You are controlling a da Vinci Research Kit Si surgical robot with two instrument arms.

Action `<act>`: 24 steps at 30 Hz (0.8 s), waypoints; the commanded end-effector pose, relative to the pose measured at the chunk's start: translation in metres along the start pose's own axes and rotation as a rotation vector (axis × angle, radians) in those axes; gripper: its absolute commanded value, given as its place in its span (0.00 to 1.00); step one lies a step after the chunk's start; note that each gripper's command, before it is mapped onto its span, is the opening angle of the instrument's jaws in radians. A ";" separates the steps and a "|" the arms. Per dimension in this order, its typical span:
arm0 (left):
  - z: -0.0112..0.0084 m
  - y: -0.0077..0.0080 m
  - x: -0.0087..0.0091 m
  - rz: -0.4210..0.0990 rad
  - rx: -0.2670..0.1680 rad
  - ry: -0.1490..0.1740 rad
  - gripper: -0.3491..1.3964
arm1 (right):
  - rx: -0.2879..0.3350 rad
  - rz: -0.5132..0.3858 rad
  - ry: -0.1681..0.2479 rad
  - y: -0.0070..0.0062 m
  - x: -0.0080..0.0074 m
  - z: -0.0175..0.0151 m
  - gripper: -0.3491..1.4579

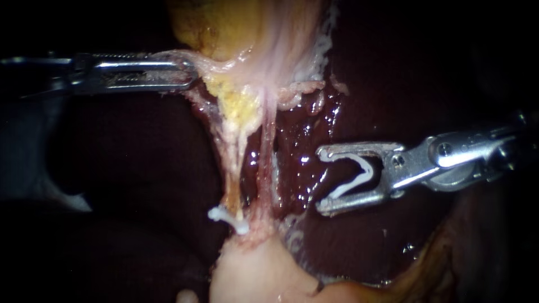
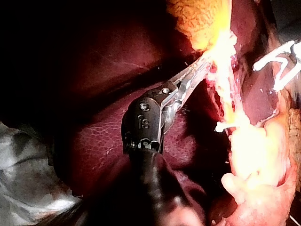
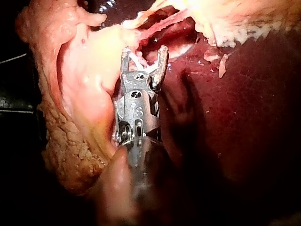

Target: Clipping second clip left tube

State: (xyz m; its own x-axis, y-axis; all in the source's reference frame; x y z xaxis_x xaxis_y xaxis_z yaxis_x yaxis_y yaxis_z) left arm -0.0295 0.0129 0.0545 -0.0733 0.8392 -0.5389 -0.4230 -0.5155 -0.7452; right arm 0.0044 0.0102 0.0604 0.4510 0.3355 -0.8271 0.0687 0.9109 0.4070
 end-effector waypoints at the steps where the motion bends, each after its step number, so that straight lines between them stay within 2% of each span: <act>1: -0.0004 0.0000 0.0005 -0.004 -0.005 -0.002 0.00 | 0.000 0.000 0.000 0.0000 0.0000 0.0001 0.47; 3: -0.0015 0.0000 0.0021 -0.013 -0.001 -0.002 0.00 | 0.000 0.000 0.000 -0.0001 0.0001 0.0001 0.47; 7: -0.0038 0.0004 0.0048 -0.016 0.005 0.030 0.00 | 0.011 0.000 0.003 -0.0003 0.0003 0.0002 0.47; 10: -0.0048 0.0009 0.0058 -0.001 0.008 0.042 0.00 | 0.022 -0.001 0.005 -0.0007 0.0006 0.0006 0.47; 15: -0.0049 0.0015 0.0059 -0.003 0.011 0.043 0.00 | 0.047 -0.007 0.027 -0.0017 0.0020 0.0022 0.47; 18: -0.0049 0.0016 0.0059 -0.003 0.012 0.043 0.00 | 0.060 0.035 0.054 -0.0021 0.0029 0.0038 0.47; 24: -0.0048 0.0016 0.0057 -0.003 0.013 0.044 0.00 | 0.079 0.107 0.073 -0.0018 0.0041 0.0069 0.47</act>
State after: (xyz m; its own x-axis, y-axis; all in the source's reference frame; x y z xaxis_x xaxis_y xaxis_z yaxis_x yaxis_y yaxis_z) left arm -0.0262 0.0161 0.0482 -0.0327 0.8322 -0.5535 -0.4349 -0.5105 -0.7418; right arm 0.0128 0.0082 0.0592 0.3924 0.4572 -0.7981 0.0966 0.8424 0.5301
